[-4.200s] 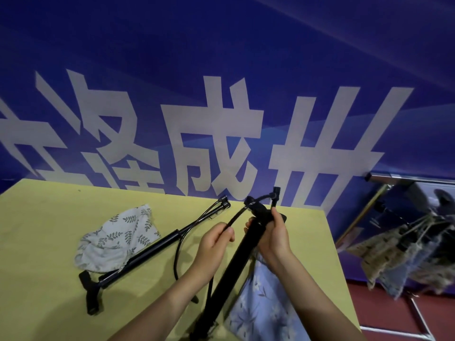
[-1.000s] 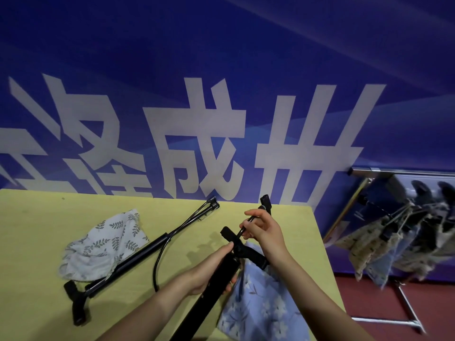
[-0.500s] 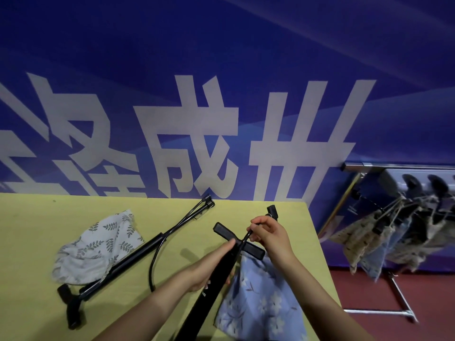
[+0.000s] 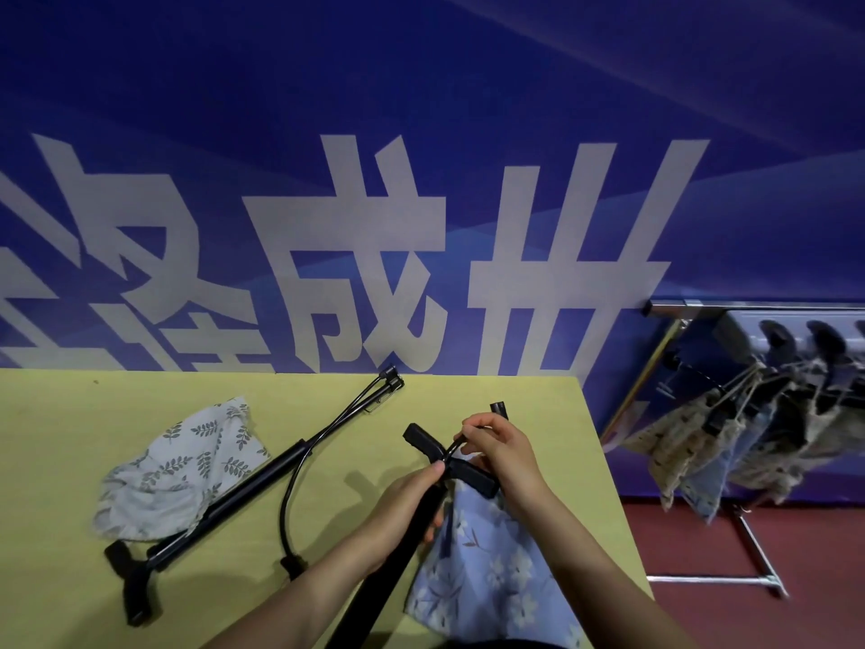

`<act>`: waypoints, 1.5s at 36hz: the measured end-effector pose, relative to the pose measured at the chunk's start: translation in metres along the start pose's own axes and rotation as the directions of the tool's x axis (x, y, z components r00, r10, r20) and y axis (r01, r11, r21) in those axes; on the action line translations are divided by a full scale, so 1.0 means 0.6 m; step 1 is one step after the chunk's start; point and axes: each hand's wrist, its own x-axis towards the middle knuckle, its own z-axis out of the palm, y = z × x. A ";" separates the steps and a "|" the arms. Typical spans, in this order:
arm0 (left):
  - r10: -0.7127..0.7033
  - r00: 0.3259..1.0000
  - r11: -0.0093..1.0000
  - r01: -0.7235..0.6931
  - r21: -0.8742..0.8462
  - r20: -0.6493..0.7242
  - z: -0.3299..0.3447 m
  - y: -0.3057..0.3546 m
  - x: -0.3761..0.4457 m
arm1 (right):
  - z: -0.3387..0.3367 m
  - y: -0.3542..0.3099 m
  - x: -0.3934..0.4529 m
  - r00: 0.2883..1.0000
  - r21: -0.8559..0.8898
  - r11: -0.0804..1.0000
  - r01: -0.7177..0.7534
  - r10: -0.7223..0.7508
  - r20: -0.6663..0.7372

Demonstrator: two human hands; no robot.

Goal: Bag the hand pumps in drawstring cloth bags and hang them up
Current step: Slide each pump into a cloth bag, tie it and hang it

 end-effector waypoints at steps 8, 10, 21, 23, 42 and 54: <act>-0.020 0.994 0.997 0.012 -0.075 -0.107 -0.001 -0.007 0.013 | -0.011 0.004 0.003 0.999 0.028 0.999 -0.046 0.045 0.028; -0.027 0.992 0.997 0.018 -0.073 -0.122 -0.003 -0.008 0.016 | -0.013 0.006 0.006 0.998 0.011 0.998 -0.058 0.058 0.030; 0.031 0.991 0.999 -0.026 0.043 -0.134 -0.022 0.024 0.045 | -0.018 0.025 -0.005 0.985 0.056 0.992 -0.111 0.117 -0.124; 0.074 0.993 0.994 -0.066 0.083 -0.093 -0.024 0.042 0.050 | -0.011 0.035 -0.015 0.987 0.014 0.989 -0.149 0.150 -0.060; 0.127 0.990 0.985 -0.119 0.121 -0.064 0.009 0.093 0.105 | 0.003 0.036 -0.002 0.992 -0.241 0.968 0.072 -0.095 -0.088; -0.504 0.839 0.852 0.443 0.279 0.206 -0.056 -0.069 0.031 | -0.036 0.029 0.049 0.969 0.151 0.988 0.017 0.021 -0.245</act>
